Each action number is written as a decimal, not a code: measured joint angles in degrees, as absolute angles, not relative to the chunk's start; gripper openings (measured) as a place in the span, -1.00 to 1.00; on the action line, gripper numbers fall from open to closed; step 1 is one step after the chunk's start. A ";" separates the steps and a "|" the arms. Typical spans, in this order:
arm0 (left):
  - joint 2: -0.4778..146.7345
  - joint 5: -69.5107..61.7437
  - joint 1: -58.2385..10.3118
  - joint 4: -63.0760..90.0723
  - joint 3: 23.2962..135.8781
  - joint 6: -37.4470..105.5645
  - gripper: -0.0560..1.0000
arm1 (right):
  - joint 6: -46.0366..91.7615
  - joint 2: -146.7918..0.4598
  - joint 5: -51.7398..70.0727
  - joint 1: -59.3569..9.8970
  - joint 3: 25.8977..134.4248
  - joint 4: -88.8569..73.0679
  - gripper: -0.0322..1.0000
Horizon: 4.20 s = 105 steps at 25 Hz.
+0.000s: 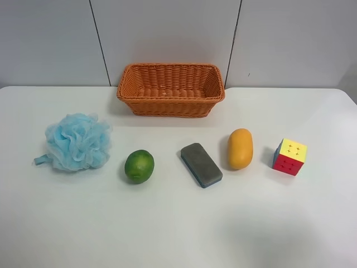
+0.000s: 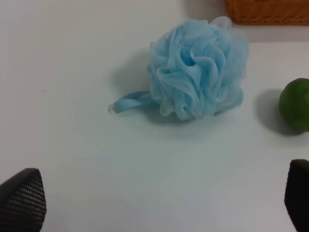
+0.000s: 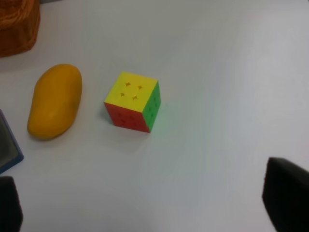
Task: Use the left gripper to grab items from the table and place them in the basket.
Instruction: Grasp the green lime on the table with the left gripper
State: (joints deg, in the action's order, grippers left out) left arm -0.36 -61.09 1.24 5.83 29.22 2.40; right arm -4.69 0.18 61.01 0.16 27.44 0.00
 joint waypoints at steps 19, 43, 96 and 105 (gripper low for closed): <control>2.19 -61.16 1.24 4.55 31.94 2.40 0.99 | -4.69 0.18 61.01 0.16 27.44 0.00 0.98; 67.23 -63.14 -17.24 -3.92 65.98 -8.36 0.99 | -4.69 0.18 61.01 0.16 27.44 0.00 0.98; 114.78 -39.65 -34.37 10.27 69.08 -26.64 0.99 | -4.69 0.18 61.01 0.16 27.44 0.00 0.98; 115.37 -38.33 -34.37 9.59 69.08 -24.99 0.29 | -4.69 0.18 61.01 0.16 27.44 0.00 0.98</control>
State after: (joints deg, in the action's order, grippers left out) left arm 115.37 -38.33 -34.37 9.59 69.08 -24.99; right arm -4.69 0.18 61.01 0.16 27.44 0.00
